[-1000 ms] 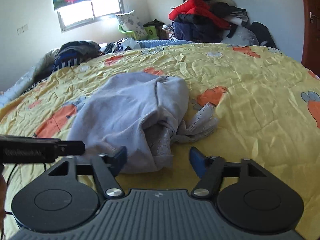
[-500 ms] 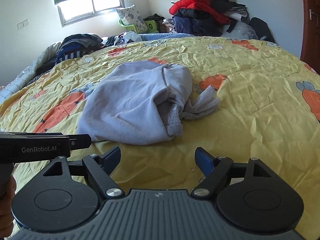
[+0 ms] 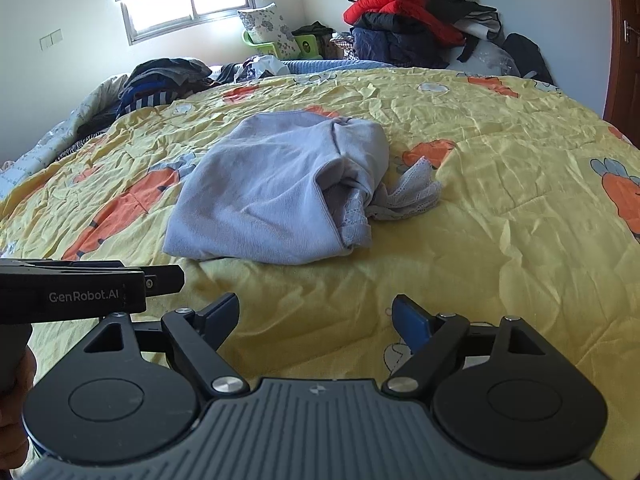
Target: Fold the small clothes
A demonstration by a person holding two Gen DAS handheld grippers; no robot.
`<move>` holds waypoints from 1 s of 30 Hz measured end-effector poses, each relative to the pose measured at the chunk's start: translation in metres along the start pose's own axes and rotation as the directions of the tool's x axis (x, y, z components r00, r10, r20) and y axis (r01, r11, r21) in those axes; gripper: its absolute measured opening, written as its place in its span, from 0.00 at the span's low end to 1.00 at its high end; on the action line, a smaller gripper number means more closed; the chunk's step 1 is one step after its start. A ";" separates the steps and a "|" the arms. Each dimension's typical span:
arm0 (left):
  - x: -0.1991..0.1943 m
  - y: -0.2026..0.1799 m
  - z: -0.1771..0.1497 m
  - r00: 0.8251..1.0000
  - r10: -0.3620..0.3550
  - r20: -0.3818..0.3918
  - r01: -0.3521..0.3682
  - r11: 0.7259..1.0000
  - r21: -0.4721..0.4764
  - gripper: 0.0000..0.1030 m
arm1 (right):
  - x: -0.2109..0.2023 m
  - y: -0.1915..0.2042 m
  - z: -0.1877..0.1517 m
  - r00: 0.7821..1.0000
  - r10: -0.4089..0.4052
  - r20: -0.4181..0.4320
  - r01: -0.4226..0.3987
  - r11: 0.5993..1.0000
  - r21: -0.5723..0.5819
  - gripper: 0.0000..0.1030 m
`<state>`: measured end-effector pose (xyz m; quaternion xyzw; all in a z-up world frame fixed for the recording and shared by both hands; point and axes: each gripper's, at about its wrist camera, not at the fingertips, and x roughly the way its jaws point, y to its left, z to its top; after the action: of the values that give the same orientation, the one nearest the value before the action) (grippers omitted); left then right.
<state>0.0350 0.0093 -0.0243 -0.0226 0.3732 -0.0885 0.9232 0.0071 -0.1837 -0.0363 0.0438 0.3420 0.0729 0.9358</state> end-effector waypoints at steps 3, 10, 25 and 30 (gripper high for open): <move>0.000 0.001 -0.001 1.000 0.006 0.001 -0.006 1.000 -0.002 0.70 | 0.001 0.000 -0.002 1.000 -0.003 -0.006 0.003 1.000 -0.002 0.80; 0.004 0.006 -0.010 0.999 0.030 0.023 -0.030 1.000 0.005 0.83 | 0.004 0.001 -0.006 1.000 -0.013 -0.015 0.013 1.000 -0.014 0.81; 0.012 0.004 -0.024 0.990 0.104 0.092 -0.110 0.992 0.062 1.00 | 0.005 0.002 -0.010 0.999 -0.033 -0.004 0.033 0.998 -0.054 0.83; 0.012 0.002 -0.025 0.988 0.115 0.102 -0.123 0.990 0.071 1.00 | 0.005 -0.004 -0.010 0.997 -0.073 0.015 0.074 0.996 -0.059 0.84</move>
<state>0.0261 0.0100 -0.0507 0.0310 0.3247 -0.0464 0.9442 0.0045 -0.1865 -0.0475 0.0036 0.3353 0.0485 0.9409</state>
